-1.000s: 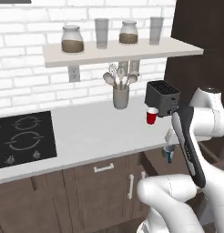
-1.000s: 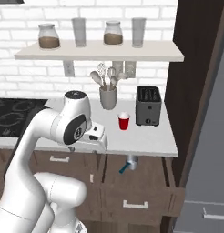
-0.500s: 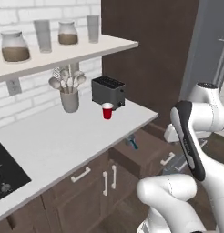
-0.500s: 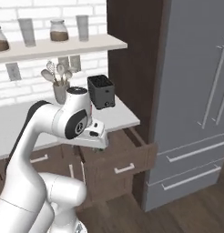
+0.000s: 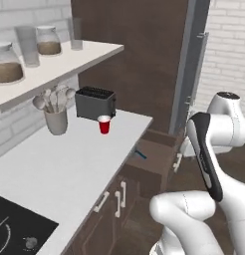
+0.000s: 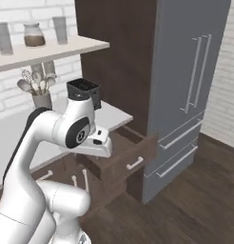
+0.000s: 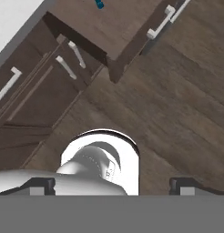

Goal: Pick the measuring cup from the drawer and place it on the counter.

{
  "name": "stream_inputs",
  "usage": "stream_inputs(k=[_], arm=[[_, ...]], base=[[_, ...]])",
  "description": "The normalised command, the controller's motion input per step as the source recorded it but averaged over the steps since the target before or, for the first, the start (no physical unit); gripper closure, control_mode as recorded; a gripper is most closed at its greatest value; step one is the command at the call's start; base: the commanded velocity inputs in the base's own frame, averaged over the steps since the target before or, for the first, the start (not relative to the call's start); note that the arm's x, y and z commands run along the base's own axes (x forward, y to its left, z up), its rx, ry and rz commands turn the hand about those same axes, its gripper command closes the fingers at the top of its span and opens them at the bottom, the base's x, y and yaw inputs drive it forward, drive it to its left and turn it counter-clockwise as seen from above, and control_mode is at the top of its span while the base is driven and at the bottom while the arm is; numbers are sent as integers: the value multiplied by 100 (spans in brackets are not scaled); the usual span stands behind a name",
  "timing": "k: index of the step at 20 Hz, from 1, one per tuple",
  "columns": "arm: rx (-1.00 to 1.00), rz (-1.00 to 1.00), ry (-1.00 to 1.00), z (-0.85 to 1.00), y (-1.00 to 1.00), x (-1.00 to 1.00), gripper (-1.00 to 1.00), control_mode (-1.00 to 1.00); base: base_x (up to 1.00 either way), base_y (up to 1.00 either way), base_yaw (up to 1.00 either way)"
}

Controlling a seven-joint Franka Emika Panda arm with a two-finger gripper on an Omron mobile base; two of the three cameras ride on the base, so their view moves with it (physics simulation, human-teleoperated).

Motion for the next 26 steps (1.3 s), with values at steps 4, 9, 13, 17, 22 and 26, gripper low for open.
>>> stream_inputs(k=[4, 9, 13, 17, 22, 26], arm=[[0, 0, 0, 0, 0, 0, -100, 100], [0, 0, 0, 0, 0, 0, -100, 100], [0, 0, 0, 0, 0, 0, -100, 100], [0, 0, 0, 0, 0, 0, -100, 100], [1, -12, -2, -3, 2, 0, -100, -100], [7, -4, -20, -2, 13, 41, -100, -100]], base=[[34, 41, -46], [26, 40, -43], [1, 1, -40], [0, 5, -27], [0, 0, 0], [0, 0, 0]])
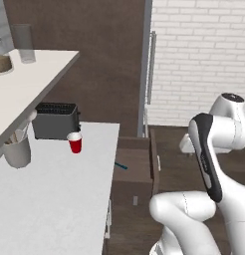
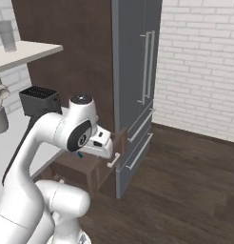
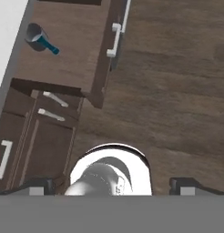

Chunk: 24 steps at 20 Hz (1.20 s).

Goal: Pick the measuring cup from the drawer and place it on the counter.

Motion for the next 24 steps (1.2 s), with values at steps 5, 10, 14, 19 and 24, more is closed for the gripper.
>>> stream_inputs(k=[5, 10, 14, 19, 24], arm=[[4, 0, -4, -10, 15, 89, -100, -100], [5, 0, 0, -50, 18, 100, -100, -100], [5, 1, 0, -13, 5, 89, -100, -100], [-7, 3, -1, 18, 0, 18, -100, -100], [-7, 0, -9, -21, 0, 68, -100, -100]], base=[[0, 0, 0], [0, 0, 0], [0, 0, 0], [0, 0, 0], [0, 0, 0]])
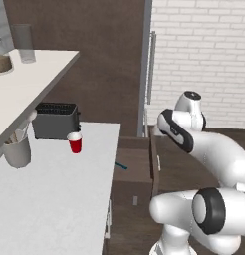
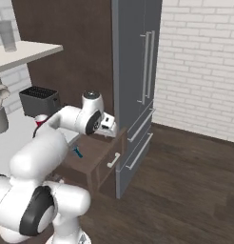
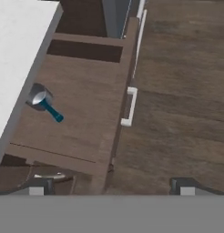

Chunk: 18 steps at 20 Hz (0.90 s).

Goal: Pick the measuring cup from the drawer and place it on the counter.

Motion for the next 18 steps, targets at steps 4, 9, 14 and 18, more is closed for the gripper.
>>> stream_inputs(k=[4, 9, 14, 18], arm=[[0, -1, -11, -90, 4, 36, -100, -100], [0, -8, 2, -77, 17, 60, -100, -100], [-2, -4, 3, -61, 14, 61, -100, -100], [-3, -4, 0, -10, 0, 55, -100, -100]], base=[[0, 0, 0], [0, 0, 0], [0, 0, 0], [0, 0, 0]])
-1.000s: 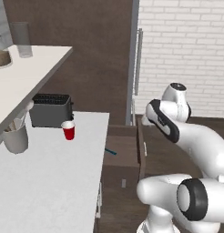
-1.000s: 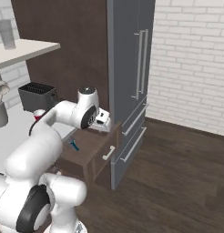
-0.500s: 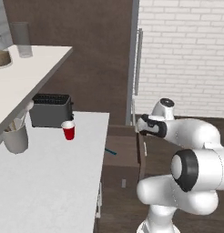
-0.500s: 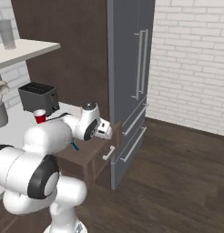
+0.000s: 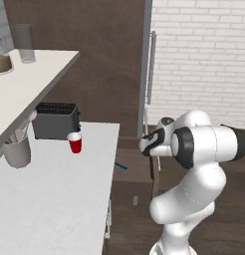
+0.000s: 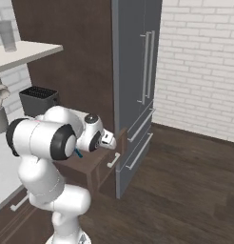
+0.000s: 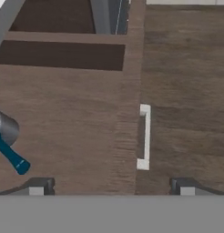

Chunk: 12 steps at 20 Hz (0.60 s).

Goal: Pick the measuring cup from the drawer and place it on the counter.

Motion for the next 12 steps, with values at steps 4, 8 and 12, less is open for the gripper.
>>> stream_inputs(k=[4, 8, 12], arm=[[-1, -4, 3, -1, 0, 34, -100, -100], [-2, -3, 12, -14, -5, 38, -100, -100], [-5, -2, 28, -23, -23, 41, -100, -100]], base=[[0, 0, 0], [0, 0, 0], [0, 0, 0]])
